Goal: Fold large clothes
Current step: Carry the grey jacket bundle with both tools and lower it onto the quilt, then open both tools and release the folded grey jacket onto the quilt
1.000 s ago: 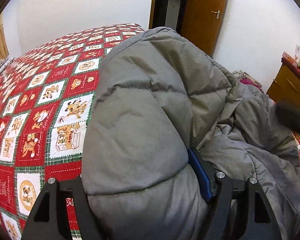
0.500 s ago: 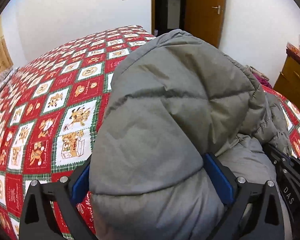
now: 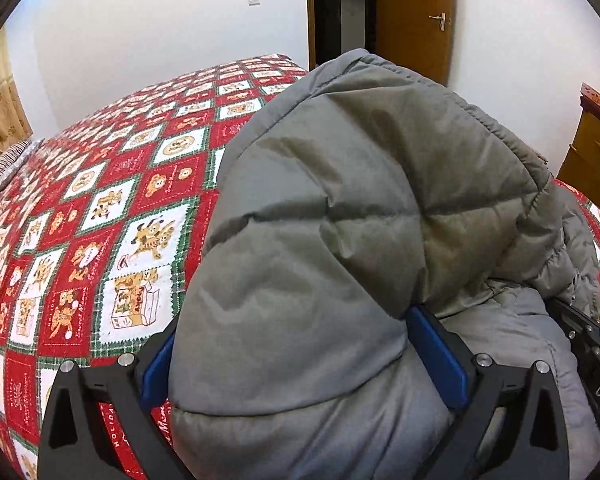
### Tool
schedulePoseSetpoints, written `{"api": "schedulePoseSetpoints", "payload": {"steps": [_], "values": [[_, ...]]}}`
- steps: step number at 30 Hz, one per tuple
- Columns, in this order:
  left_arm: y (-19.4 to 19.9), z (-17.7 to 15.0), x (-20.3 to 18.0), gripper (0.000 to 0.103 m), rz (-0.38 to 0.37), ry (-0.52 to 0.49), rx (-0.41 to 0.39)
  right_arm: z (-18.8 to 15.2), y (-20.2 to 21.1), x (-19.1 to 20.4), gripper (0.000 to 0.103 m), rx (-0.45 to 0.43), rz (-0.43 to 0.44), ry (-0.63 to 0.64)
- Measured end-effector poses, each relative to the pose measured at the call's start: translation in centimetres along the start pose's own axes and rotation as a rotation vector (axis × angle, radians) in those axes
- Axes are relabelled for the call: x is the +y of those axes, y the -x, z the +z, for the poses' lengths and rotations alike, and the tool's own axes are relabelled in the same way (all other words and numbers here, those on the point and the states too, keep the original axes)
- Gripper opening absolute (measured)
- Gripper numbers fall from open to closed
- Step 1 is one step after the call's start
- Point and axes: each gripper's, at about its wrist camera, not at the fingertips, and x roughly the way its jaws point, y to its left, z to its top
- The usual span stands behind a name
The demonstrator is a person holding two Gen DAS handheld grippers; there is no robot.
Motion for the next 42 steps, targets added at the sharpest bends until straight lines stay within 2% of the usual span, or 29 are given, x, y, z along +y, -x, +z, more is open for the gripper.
{"api": "schedulePoseSetpoints", "payload": {"steps": [6,10,13,16,19,26,31,35,38,42], "values": [[2.1,0.0,0.5,0.102,0.008,-0.014,-0.014,0.1,0.0,-0.2,0.000,-0.005,0.006,-0.002],[6.1,1.0,0.9,0.102,0.048,-0.014,-0.147,0.0,0.1,-0.2,0.000,-0.009,0.002,0.001],[7.2,2.9,0.7,0.102,0.050,-0.008,-0.214,0.0,0.2,0.0,0.000,-0.013,-0.004,0.007],[4.4,4.8,-0.1,0.102,0.104,-0.041,-0.174,-0.1,0.3,0.1,0.000,-0.018,-0.009,0.010],[0.6,3.5,-0.6,0.102,0.163,-0.075,-0.077,-0.1,0.3,-0.1,0.000,-0.018,0.006,0.000],[-1.1,1.5,-1.1,0.102,0.234,-0.084,-0.109,-0.1,0.3,0.1,0.000,-0.018,0.000,0.018],[-2.0,1.7,-0.1,0.103,0.171,-0.044,-0.054,-0.1,0.2,0.7,0.000,-0.018,-0.033,0.045],[-1.1,1.9,0.3,0.102,0.140,-0.067,-0.021,-0.1,0.3,0.2,0.000,-0.017,-0.010,0.026],[1.3,1.7,1.2,0.102,0.097,-0.062,0.008,0.0,0.6,0.0,0.000,-0.013,0.010,0.035],[4.9,0.4,1.6,0.102,0.103,-0.075,-0.033,-0.6,3.7,-1.1,0.005,-0.027,0.078,0.023]]}}
